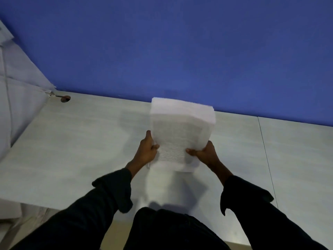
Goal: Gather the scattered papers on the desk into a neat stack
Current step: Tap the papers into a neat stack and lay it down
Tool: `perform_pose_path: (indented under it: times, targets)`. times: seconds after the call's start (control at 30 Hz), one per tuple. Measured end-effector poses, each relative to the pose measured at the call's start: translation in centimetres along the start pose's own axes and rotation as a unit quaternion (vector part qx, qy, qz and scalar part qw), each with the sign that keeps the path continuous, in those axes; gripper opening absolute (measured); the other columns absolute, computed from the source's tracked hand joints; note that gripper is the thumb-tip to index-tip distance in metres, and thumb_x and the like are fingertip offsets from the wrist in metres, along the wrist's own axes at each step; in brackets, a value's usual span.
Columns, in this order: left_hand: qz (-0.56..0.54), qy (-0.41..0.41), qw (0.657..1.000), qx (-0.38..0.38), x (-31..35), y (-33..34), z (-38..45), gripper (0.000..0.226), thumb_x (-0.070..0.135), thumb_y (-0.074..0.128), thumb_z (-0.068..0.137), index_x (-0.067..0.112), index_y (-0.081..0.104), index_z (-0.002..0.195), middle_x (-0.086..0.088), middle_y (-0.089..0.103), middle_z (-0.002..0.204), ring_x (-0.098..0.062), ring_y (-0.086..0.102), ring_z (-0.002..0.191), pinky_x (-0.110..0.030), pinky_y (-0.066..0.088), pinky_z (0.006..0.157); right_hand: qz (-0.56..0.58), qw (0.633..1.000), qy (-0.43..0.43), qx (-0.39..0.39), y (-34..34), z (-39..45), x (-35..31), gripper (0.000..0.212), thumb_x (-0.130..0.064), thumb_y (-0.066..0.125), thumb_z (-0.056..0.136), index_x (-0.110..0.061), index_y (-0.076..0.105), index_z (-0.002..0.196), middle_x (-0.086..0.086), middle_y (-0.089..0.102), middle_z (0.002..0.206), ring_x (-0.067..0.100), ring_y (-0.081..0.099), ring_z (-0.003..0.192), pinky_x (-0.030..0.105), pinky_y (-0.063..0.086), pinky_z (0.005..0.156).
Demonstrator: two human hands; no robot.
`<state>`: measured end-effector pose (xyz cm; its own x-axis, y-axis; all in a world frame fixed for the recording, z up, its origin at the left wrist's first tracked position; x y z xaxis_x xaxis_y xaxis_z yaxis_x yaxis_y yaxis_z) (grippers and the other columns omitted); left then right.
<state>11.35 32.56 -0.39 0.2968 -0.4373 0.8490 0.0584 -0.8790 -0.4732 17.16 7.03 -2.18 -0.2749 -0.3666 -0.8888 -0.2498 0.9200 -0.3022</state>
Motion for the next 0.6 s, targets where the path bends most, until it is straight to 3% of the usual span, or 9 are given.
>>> perform_pose_path:
  times: [0.07,0.13,0.27,0.4,0.5,0.6]
  targets:
    - [-0.001,-0.014,0.999,-0.051,0.8,-0.3,2.4,0.053,0.002,0.062,0.095,0.010,0.040,0.142,-0.002,0.054,0.133,-0.018,0.052,0.123,-0.026,0.041,0.097,0.011,0.999,0.032,-0.022,-0.3,2.0,0.0,0.062,-0.012,0.096,0.069,-0.002,0.069,0.125,0.012,0.073,0.125,0.031,0.068,0.115,0.050,0.058,0.099]
    - [-0.012,-0.031,0.993,-0.114,1.6,-0.1,4.5,0.046,0.004,0.065,0.095,0.015,0.049,0.136,-0.002,0.057,0.131,-0.019,0.055,0.120,-0.030,0.045,0.096,0.021,0.995,0.071,-0.063,-0.4,3.6,-0.2,0.061,-0.014,0.095,0.071,-0.006,0.070,0.126,0.008,0.073,0.125,0.028,0.069,0.113,0.046,0.060,0.094]
    - [0.028,-0.134,0.974,-0.182,-1.0,1.6,7.7,0.029,0.004,0.061,0.095,0.011,0.060,0.124,-0.007,0.065,0.120,-0.023,0.063,0.103,-0.036,0.056,0.081,0.011,0.984,0.139,-0.114,0.0,5.4,1.0,0.053,-0.024,0.094,0.072,-0.017,0.073,0.120,0.003,0.076,0.118,0.026,0.071,0.105,0.042,0.064,0.080]
    - [0.060,-0.192,0.971,-0.132,-4.3,3.5,8.6,0.037,0.012,0.060,0.094,0.001,0.052,0.129,-0.010,0.059,0.127,-0.021,0.056,0.106,-0.028,0.047,0.080,-0.003,0.981,0.177,-0.082,0.5,6.4,3.4,0.052,-0.019,0.095,0.072,-0.007,0.075,0.119,0.010,0.076,0.117,0.032,0.072,0.108,0.047,0.064,0.083]
    - [0.060,-0.174,0.980,-0.072,-4.4,4.9,8.0,0.042,0.004,0.055,0.095,-0.001,0.037,0.133,-0.014,0.058,0.114,-0.030,0.060,0.105,-0.030,0.044,0.080,-0.042,0.983,0.173,-0.055,0.8,6.8,4.7,0.080,-0.048,0.098,0.054,-0.013,0.073,0.121,0.006,0.075,0.120,0.030,0.070,0.111,0.051,0.060,0.094]
    - [0.071,-0.128,0.989,-0.029,-4.4,6.2,7.6,0.075,0.006,0.061,0.090,0.003,0.019,0.152,-0.014,0.062,0.115,-0.035,0.065,0.103,-0.042,0.055,0.086,-0.058,0.988,0.142,-0.027,0.9,7.8,6.9,0.095,-0.067,0.090,0.043,-0.018,0.070,0.121,0.002,0.074,0.121,0.026,0.069,0.111,0.049,0.059,0.096]
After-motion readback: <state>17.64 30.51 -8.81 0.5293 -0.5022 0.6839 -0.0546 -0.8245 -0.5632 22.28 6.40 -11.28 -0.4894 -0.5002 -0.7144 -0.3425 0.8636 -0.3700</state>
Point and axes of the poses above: each hand's wrist, its own z-axis towards the middle knuckle, its own y-axis out of the palm, x = y × z, the point moved 6 cm from there along z, towards the middle knuckle
